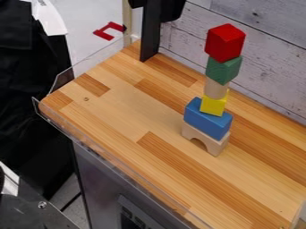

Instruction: Grab the red block and put it on top of the green block

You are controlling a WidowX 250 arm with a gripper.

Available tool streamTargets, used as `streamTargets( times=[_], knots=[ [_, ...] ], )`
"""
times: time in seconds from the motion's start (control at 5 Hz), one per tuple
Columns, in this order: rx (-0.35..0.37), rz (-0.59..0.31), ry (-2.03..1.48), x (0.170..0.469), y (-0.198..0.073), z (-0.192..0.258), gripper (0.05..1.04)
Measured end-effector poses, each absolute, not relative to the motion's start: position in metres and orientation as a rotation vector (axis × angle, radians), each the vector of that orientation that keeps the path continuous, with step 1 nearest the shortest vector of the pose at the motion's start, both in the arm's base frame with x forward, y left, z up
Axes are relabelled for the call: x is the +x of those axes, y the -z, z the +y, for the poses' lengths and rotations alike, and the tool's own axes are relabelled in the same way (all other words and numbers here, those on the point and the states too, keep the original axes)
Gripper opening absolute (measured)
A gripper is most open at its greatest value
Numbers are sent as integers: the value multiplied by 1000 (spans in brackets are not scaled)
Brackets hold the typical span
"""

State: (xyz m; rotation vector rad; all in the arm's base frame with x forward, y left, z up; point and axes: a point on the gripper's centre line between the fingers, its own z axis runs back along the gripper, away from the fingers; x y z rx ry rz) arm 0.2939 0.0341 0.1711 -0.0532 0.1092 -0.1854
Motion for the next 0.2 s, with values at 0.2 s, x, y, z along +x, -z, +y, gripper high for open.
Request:
streamTargets(
  times=[0.2],
  knots=[
    [-51, 112, 173, 294, -170, 29, 1000]
  ],
)
